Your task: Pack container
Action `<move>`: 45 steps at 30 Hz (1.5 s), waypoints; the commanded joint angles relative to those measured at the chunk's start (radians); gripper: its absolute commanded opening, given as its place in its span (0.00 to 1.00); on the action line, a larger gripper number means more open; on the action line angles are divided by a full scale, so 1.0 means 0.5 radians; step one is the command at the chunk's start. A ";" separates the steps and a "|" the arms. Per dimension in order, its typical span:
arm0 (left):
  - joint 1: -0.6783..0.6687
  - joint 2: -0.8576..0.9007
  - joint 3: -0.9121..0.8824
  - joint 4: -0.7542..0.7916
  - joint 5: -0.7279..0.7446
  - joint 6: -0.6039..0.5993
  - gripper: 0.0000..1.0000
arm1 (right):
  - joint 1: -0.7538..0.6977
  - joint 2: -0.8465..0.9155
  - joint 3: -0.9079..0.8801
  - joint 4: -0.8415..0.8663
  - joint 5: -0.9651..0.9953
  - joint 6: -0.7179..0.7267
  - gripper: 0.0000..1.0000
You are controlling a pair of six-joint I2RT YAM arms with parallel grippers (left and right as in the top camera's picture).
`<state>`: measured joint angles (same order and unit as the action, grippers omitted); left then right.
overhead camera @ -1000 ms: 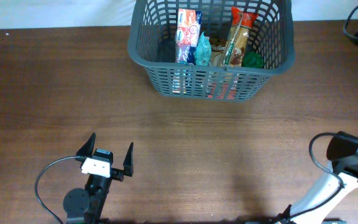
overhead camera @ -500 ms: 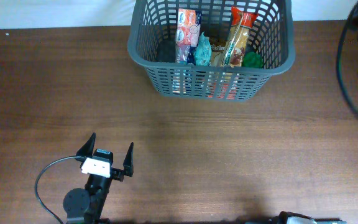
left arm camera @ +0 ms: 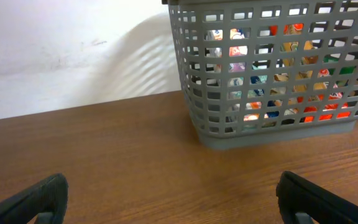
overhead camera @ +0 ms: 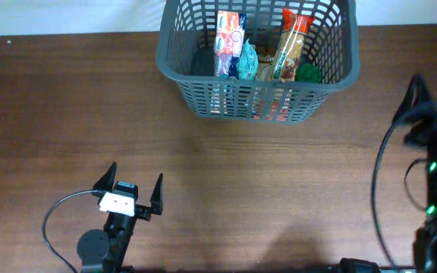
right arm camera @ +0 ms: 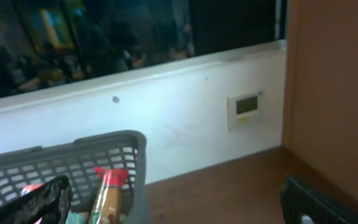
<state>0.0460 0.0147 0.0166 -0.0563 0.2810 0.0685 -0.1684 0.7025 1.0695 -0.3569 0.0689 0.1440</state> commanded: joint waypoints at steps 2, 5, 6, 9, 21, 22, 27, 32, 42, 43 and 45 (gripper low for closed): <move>-0.008 -0.018 -0.015 -0.002 0.001 0.031 0.99 | 0.124 -0.314 -0.394 0.169 -0.033 -0.034 0.99; -0.008 -0.018 -0.015 -0.002 0.001 0.031 0.99 | 0.198 -0.510 -0.649 0.247 -0.033 -0.034 0.99; -0.008 -0.018 -0.015 -0.002 0.001 0.031 0.99 | 0.218 -0.570 -0.729 0.269 -0.034 -0.033 0.99; -0.008 -0.018 -0.015 -0.002 0.001 0.031 0.99 | 0.272 -0.710 -0.919 0.336 -0.034 -0.033 0.99; -0.008 -0.018 -0.015 -0.002 0.001 0.031 0.99 | 0.340 -1.102 -1.390 0.410 -0.033 -0.034 0.99; -0.008 -0.018 -0.015 -0.002 0.001 0.031 0.99 | 0.340 -1.154 -1.434 0.410 -0.034 -0.033 0.98; -0.008 -0.018 -0.015 -0.002 0.001 0.031 0.99 | 0.340 -1.325 -1.552 0.410 -0.049 -0.034 0.99; -0.008 -0.018 -0.015 -0.002 0.001 0.031 0.99 | 0.340 -1.398 -1.620 0.409 -0.079 -0.033 0.99; -0.008 -0.018 -0.015 -0.002 0.001 0.031 0.99 | 0.340 -1.398 -1.720 0.410 -0.087 -0.034 0.99; -0.008 -0.018 -0.015 -0.002 0.001 0.031 0.99 | 0.340 -1.398 -1.736 0.410 -0.094 -0.034 0.99; -0.008 -0.018 -0.015 -0.002 0.001 0.031 0.99 | 0.340 -1.398 -1.767 0.410 -0.102 -0.034 0.99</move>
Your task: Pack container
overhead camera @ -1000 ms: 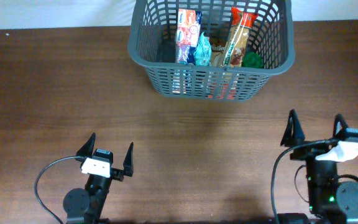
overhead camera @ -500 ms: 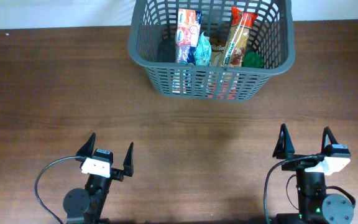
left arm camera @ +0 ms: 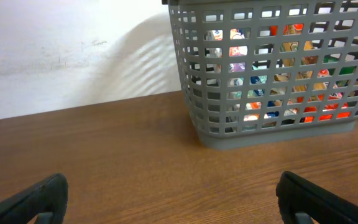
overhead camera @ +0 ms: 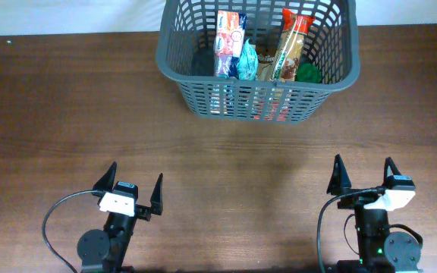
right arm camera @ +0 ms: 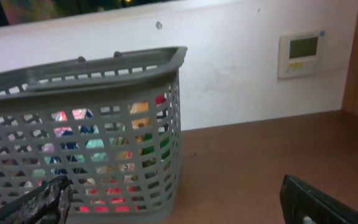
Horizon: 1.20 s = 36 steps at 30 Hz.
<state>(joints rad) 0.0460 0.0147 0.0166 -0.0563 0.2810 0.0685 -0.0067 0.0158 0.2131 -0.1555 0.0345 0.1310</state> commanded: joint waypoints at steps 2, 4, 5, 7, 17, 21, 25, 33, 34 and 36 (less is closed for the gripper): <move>-0.008 -0.018 -0.015 -0.002 0.001 0.031 0.99 | 0.017 -0.025 -0.072 0.007 -0.034 -0.008 0.99; -0.008 -0.018 -0.015 -0.002 0.001 0.031 0.99 | 0.017 -0.025 -0.097 0.006 -0.048 -0.011 0.99; -0.008 -0.018 -0.015 -0.002 0.001 0.031 0.99 | 0.017 -0.025 -0.112 0.007 -0.065 -0.033 0.99; -0.008 -0.018 -0.015 -0.002 0.001 0.031 0.99 | 0.017 -0.025 -0.153 0.008 -0.139 -0.095 0.99; -0.008 -0.018 -0.015 -0.002 0.001 0.031 0.99 | 0.018 -0.025 -0.263 0.007 -0.180 -0.098 0.99; -0.008 -0.018 -0.015 -0.002 0.001 0.031 0.99 | 0.017 -0.025 -0.327 0.008 -0.230 -0.098 0.99; -0.008 -0.018 -0.015 -0.002 0.001 0.031 0.99 | 0.017 -0.025 -0.342 0.008 -0.234 -0.099 0.99; -0.008 -0.018 -0.015 -0.002 0.001 0.031 0.99 | 0.018 -0.025 -0.342 0.005 -0.235 -0.098 0.99; -0.008 -0.018 -0.015 -0.002 0.001 0.031 0.99 | 0.017 -0.025 -0.342 0.004 -0.236 -0.098 0.99; -0.008 -0.018 -0.015 -0.002 0.001 0.031 0.99 | 0.017 -0.025 -0.342 0.002 -0.236 -0.098 0.99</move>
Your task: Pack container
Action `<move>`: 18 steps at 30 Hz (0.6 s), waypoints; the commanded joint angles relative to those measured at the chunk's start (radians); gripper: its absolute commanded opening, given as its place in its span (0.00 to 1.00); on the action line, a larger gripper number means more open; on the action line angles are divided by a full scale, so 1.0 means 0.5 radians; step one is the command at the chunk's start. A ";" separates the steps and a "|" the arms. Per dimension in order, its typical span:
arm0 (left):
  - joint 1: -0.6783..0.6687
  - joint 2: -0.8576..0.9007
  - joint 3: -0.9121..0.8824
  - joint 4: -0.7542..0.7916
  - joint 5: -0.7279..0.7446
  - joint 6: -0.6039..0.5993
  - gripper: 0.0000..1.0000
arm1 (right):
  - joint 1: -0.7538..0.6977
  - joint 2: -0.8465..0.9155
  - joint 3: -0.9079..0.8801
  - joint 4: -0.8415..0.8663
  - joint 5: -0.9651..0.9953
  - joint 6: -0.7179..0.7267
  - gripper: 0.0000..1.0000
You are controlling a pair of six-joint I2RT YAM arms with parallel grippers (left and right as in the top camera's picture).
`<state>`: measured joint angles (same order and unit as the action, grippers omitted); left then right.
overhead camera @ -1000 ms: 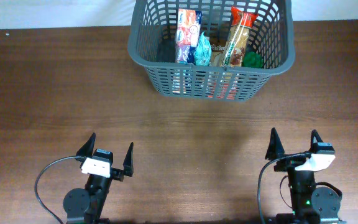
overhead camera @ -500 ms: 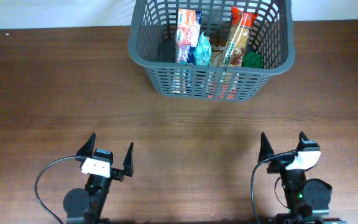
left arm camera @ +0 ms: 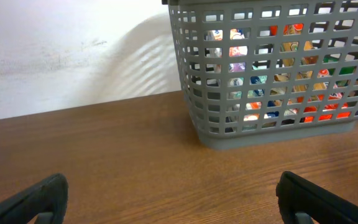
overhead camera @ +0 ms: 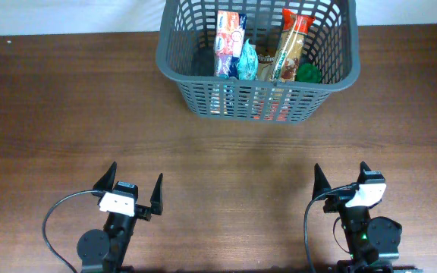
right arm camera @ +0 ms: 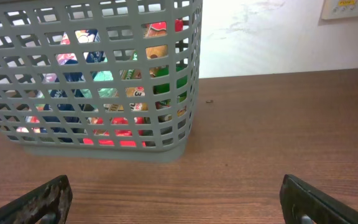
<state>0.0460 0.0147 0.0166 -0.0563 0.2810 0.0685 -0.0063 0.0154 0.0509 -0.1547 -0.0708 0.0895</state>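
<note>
A grey slatted basket (overhead camera: 174,61) stands at the back middle of the table and holds several snack packets (overhead camera: 290,45); it also shows in the left wrist view (left arm camera: 191,93) and the right wrist view (right arm camera: 188,81). My left gripper (overhead camera: 133,184) rests open near the front left, nothing between its fingers. My right gripper (overhead camera: 341,177) rests open near the front right, also empty. Both point toward the basket from well in front of it.
Brown wooden table (overhead camera: 67,114) stretches between the grippers and the basket. A white wall (left arm camera: 61,50) rises behind the table's far edge. A wall panel (right arm camera: 350,7) shows at the upper right of the right wrist view.
My right gripper has shifted a little to the left and turned slightly, and its camera now sits lower and nearer the table. The left arm and the basket have not moved.
At first my right arm was raised at the table's right edge, its camera looking over the basket rim toward a window. Then it stood low at the front right, open. Now it rests slightly further left. The left gripper stayed open throughout.
</note>
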 commanded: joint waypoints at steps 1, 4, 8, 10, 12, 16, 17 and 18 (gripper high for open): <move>-0.008 -0.018 -0.015 -0.002 0.001 0.031 0.99 | 0.016 -0.024 -0.018 -0.001 -0.025 -0.015 0.99; -0.008 -0.018 -0.015 -0.002 0.001 0.031 0.99 | 0.016 -0.020 -0.018 -0.002 -0.025 -0.014 0.99; -0.008 -0.018 -0.015 -0.002 0.001 0.031 0.99 | 0.016 0.007 -0.018 0.004 -0.031 -0.014 0.99; -0.008 -0.018 -0.015 -0.002 0.001 0.031 0.99 | 0.016 0.006 -0.018 0.004 -0.031 -0.014 0.99; -0.008 -0.018 -0.015 -0.002 0.001 0.031 0.99 | 0.016 0.006 -0.018 0.004 -0.031 -0.014 0.99; -0.008 -0.018 -0.015 -0.002 0.001 0.031 0.99 | 0.016 0.006 -0.018 0.004 -0.031 -0.014 0.99; -0.008 -0.018 -0.015 -0.002 0.001 0.031 0.99 | 0.016 0.006 -0.018 0.004 -0.031 -0.014 0.99; -0.008 -0.018 -0.015 -0.002 0.001 0.031 0.99 | 0.016 0.006 -0.018 0.004 -0.031 -0.014 0.99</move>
